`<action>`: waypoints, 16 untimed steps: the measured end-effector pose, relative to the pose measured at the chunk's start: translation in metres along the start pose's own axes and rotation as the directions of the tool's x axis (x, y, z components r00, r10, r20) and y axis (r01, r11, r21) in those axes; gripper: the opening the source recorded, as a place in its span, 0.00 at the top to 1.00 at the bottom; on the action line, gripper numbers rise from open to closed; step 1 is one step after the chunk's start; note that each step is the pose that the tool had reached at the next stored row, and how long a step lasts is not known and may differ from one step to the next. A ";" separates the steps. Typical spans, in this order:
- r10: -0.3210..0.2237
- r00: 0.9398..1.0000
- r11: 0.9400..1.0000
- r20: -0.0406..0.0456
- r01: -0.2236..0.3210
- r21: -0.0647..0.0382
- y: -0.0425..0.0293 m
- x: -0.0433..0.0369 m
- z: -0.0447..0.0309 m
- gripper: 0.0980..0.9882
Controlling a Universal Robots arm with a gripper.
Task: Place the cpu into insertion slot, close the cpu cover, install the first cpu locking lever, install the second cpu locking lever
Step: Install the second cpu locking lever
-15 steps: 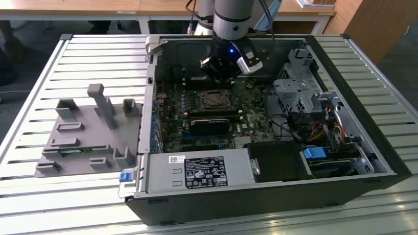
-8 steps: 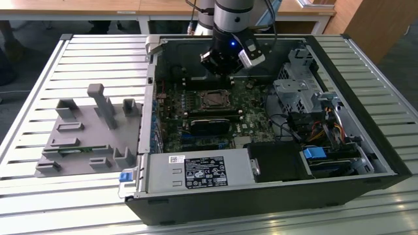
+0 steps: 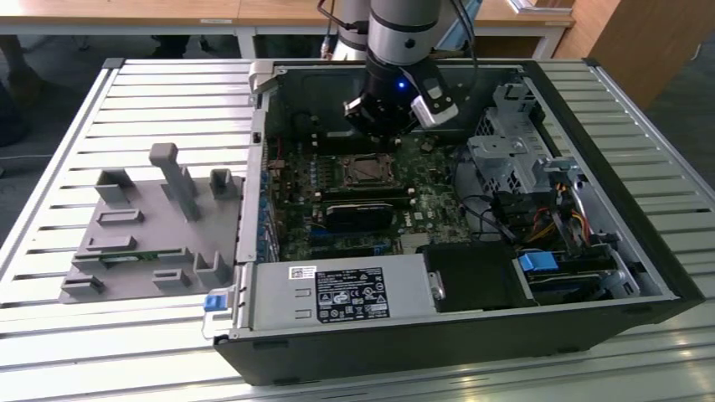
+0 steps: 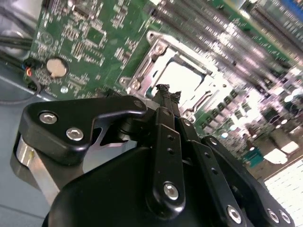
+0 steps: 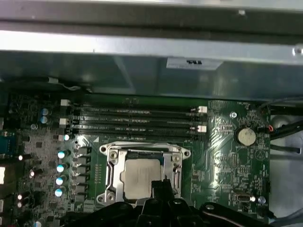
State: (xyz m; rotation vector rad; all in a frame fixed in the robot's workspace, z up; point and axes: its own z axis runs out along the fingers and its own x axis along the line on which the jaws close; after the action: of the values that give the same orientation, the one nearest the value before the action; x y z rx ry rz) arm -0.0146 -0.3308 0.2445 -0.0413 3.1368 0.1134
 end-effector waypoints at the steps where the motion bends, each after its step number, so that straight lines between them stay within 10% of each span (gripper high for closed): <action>1: 0.000 1.000 1.000 0.000 0.000 0.000 -0.0022 0.0000 -0.0001 0.99; 16: 0.002 0.999 1.000 -0.032 -0.002 -0.003 -0.0193 -0.0047 -0.0013 0.99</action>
State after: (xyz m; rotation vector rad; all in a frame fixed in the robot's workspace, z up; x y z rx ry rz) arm -0.0094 -0.3501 0.2444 -0.0400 3.1684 0.1182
